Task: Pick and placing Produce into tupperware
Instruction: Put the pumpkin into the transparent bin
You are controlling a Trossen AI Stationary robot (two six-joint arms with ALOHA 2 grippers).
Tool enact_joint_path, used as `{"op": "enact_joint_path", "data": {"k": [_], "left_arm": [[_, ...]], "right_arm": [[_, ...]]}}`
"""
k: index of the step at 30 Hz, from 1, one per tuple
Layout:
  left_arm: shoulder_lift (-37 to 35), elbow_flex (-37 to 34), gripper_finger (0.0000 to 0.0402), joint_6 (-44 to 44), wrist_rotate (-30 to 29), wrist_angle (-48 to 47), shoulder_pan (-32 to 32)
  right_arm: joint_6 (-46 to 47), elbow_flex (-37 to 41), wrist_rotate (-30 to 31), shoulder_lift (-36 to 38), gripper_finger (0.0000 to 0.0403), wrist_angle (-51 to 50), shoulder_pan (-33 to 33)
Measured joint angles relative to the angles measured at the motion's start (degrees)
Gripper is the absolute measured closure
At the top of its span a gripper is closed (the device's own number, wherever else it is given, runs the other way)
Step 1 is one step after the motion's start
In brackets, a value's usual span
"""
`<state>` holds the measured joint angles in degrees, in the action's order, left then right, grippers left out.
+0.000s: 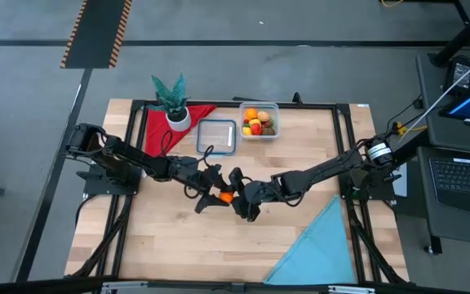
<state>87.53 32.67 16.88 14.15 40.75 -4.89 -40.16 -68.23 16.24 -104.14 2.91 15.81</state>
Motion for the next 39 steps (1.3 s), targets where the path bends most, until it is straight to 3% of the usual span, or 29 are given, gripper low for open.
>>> {"op": "enact_joint_path", "data": {"k": [6, 12, 21, 27, 31, 36, 39], "left_arm": [[0.0, -0.01, 0.0155, -0.49, -0.64, 0.1, 0.0], [0.0, 0.0, 0.0133, -3.19, -2.25, 0.55, 0.11], [-0.08, 0.0, 0.0139, -5.3, -1.92, 0.51, 0.09], [-4.88, 0.0, 0.0139, -7.23, -2.13, -5.27, 0.12], [-11.37, -0.35, 0.0139, -8.26, -7.23, -13.55, -0.88], [-20.16, -3.51, 0.0139, -11.91, -14.77, -14.44, -4.14], [-24.54, -6.49, 0.0139, -12.59, -19.77, -14.29, -5.94]], "right_arm": [[0.88, 0.02, 0.6, 0.02, 0.0227, -0.17, 0.0], [8.82, 0.04, 3.49, 0.02, 0.023, -0.1, -0.02], [13.27, -0.03, 5.02, 0.02, 0.023, 0.19, 0.0], [15.98, -0.24, 6.77, 2.14, 0.0231, -1.73, 0.16], [19.02, 1.39, 8.67, 5.72, 0.0231, -2.39, 0.11], [24.24, 7.42, 9.09, 11.71, 0.0231, -1.66, 0.11], [25.76, 12.18, 8.99, 15.57, 0.0231, 4.22, 0.12]]}}
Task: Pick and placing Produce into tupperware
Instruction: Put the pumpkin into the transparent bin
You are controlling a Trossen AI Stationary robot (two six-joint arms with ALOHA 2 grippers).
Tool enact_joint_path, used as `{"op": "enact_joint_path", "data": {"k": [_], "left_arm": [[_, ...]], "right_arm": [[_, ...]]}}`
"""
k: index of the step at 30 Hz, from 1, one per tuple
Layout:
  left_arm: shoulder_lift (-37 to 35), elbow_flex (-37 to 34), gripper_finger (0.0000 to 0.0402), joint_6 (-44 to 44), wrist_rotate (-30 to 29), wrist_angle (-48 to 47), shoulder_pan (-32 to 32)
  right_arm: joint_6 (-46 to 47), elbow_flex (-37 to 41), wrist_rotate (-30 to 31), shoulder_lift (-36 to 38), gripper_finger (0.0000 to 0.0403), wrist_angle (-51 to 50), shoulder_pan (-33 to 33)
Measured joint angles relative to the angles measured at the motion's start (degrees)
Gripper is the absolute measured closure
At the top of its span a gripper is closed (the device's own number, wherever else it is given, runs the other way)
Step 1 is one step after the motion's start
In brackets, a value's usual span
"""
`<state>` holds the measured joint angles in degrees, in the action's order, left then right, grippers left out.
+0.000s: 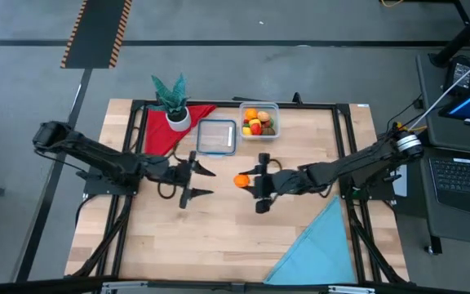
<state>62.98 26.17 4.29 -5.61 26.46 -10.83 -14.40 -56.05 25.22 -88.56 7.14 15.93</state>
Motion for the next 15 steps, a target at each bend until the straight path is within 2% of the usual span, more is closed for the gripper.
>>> {"op": "enact_joint_path", "data": {"k": [9, 12, 15], "left_arm": [[-7.21, -7.94, 0.0139, -0.03, -13.99, 5.91, -4.49], [-9.31, -9.91, 0.0139, -0.1, -16.4, 6.96, -5.24], [-10.37, -11.06, 0.0139, -0.67, -16.23, 8.34, -5.79]], "right_arm": [[2.6, 15.76, -1.37, 9.92, 0.0231, 19.37, 0.82], [3.1, 20.93, -3.02, 11.72, 0.0231, 26.87, 0.82], [5.18, 25.57, -6.14, 13.09, 0.0231, 34.19, 0.8]]}}
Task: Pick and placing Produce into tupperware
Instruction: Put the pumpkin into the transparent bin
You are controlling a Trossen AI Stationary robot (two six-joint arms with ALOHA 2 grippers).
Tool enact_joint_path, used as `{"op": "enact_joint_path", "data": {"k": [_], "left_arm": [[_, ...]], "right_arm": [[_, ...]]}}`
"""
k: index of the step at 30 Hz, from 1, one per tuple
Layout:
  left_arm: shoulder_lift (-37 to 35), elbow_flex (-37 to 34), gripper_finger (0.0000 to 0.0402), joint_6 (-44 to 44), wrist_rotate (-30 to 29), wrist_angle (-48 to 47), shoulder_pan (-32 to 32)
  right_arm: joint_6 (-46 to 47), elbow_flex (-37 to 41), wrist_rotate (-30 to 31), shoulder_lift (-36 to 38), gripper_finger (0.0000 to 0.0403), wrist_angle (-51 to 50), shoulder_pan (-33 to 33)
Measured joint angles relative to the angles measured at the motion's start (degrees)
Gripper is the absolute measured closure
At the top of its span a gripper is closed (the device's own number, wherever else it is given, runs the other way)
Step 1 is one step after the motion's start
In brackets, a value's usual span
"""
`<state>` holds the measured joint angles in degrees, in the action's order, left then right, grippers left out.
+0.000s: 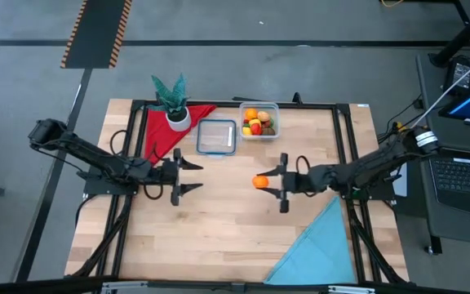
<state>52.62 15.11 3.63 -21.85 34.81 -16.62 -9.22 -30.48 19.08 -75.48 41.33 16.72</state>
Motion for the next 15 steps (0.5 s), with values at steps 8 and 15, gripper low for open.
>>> {"op": "enact_joint_path", "data": {"k": [8, 15], "left_arm": [[-0.3, -1.09, 0.0139, -0.89, -2.92, 0.04, 0.17], [-0.3, -1.07, 0.0139, -2.36, -9.33, 0.37, 0.19]], "right_arm": [[3.0, 7.74, -0.7, 1.06, 0.0231, 9.95, -0.01], [2.67, 8.02, 11.8, 1.17, 0.0231, 9.94, -0.04]]}}
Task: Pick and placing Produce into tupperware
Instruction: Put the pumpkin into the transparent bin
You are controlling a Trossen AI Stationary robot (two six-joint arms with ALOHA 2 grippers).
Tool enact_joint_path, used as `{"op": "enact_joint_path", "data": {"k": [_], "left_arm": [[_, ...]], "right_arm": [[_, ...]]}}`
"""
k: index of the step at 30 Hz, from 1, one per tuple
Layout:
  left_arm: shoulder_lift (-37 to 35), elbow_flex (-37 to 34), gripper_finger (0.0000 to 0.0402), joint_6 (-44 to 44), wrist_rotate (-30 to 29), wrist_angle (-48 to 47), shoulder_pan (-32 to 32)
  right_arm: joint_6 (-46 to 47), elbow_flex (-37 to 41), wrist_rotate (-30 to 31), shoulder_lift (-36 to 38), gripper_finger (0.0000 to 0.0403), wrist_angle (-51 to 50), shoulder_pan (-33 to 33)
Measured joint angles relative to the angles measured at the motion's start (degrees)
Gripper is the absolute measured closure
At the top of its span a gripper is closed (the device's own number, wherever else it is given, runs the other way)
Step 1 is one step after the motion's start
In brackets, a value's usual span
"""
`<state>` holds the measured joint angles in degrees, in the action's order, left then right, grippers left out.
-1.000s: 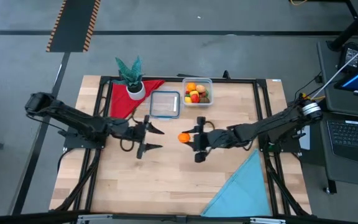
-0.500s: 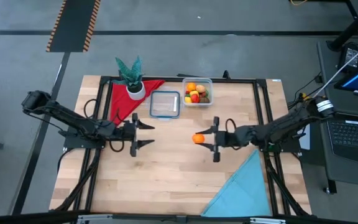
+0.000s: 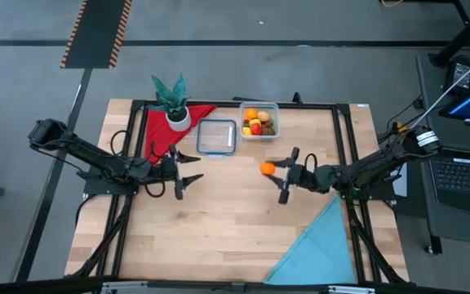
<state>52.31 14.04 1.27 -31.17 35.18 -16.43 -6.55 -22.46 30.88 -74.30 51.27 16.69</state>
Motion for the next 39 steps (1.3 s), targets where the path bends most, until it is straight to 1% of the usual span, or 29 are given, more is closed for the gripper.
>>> {"op": "enact_joint_path", "data": {"k": [4, 6, 7, 9, 13, 15, 21, 26, 30, 34, 39], "left_arm": [[0.0, 0.0, 0.0139, -0.01, -2.21, 0.0, 0.34], [0.02, 0.0, 0.0139, -0.01, -2.23, 0.0, 0.81], [0.02, 0.0, 0.0139, -0.02, -2.26, -0.01, 1.04], [0.04, 0.0, 0.0139, -0.01, -2.28, -0.02, 1.49], [0.17, 0.0, 0.0137, -0.01, -2.28, -0.06, 2.09], [0.17, 0.0, 0.0135, -0.01, -2.26, -0.14, 2.19], [0.17, 0.0, 0.0139, -0.01, -2.26, -1.18, 2.16], [0.17, 0.0, 0.014, 0.22, -2.23, -3.95, 2.16], [0.21, 0.0, 0.014, 1.15, -2.23, -5.31, 2.16], [0.22, 0.02, 0.014, 1.29, -2.21, -6.04, 2.16], [0.22, 0.02, 0.014, 1.63, -2.2, -6.34, 2.16]], "right_arm": [[-0.32, 0.0, 13.26, 0.0, 0.0231, -0.04, -0.04], [-1.14, 0.0, 18.42, 0.0, 0.0231, -0.05, -0.1], [-1.26, 0.0, 20.18, 0.0, 0.0231, -0.07, -0.22], [-1.28, 0.0, 20.41, 0.0, 0.0231, -0.1, -1.05], [-0.64, -0.04, 15.14, 0.0, 0.0231, -0.69, -4.87], [2.15, -0.21, 11.35, 0.0, 0.0231, -2.08, -7.94], [10.86, -3.41, -0.81, -0.04, 0.0231, -14.4, -19.44], [12.24, -7.86, -8.8, -0.04, 0.0231, -22.22, -26.04], [12.34, -13.26, -14.37, -0.85, 0.0231, -29.85, -29.72], [12.49, -20.84, -17.92, -3.16, 0.0231, -42.64, -33.26], [12.69, -30.3, -20.34, -7.06, 0.0231, -56.98, -36.53]]}}
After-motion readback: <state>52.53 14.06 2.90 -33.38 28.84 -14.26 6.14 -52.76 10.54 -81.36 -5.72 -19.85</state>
